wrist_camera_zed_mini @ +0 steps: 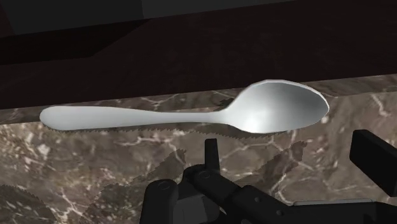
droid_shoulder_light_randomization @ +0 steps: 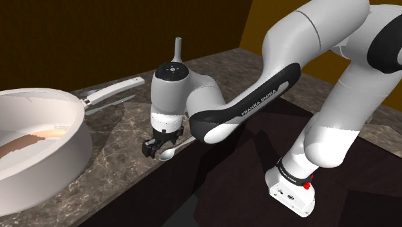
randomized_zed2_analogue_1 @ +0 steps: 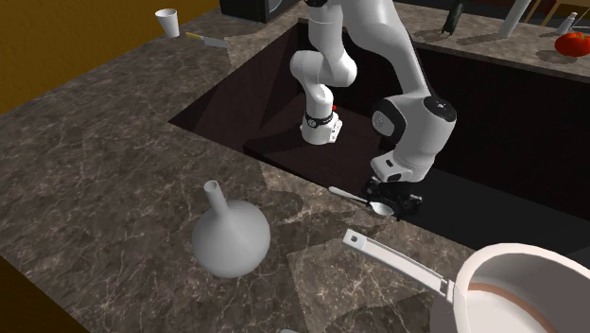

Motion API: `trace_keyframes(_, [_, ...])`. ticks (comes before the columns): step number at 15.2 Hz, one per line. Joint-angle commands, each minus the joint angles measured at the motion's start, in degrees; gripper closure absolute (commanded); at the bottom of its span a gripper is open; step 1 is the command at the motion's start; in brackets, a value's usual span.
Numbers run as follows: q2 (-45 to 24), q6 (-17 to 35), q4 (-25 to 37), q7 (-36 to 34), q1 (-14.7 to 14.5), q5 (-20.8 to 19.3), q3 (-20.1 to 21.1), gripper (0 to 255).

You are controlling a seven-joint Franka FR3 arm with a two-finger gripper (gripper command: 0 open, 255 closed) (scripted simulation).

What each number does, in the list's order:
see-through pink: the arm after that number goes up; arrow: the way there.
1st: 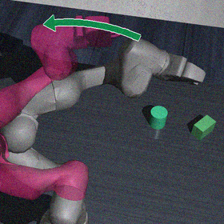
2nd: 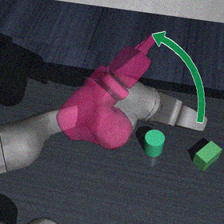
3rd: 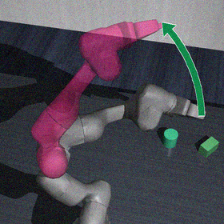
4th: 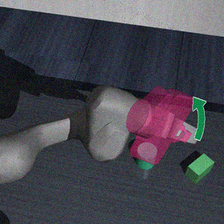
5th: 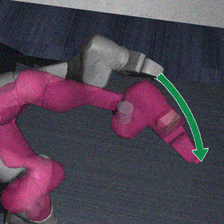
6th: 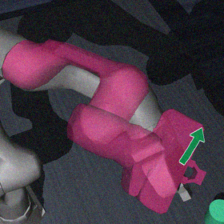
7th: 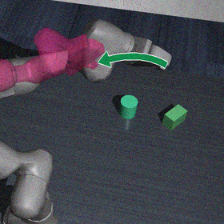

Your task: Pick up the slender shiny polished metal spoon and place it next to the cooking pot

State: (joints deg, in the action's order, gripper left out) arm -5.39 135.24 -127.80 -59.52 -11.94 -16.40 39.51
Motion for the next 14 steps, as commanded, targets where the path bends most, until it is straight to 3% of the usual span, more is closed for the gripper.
trace_keyframes(1, [0.0, 0.0, 0.0, 0.0, 0.0, 0.0, 0.0, 0])
trace_keyframes(2, [0.0, 0.0, 0.0, 0.0, 0.0, 0.0, 0.0, 0])
trace_keyframes(6, [6.0, -6.0, 2.0, 4.4, 0.3, 6.4, 1.0, 0])
trace_keyframes(14, [6.0, -6.0, 2.0, 4.4, 0.3, 6.4, 0.9, 0])
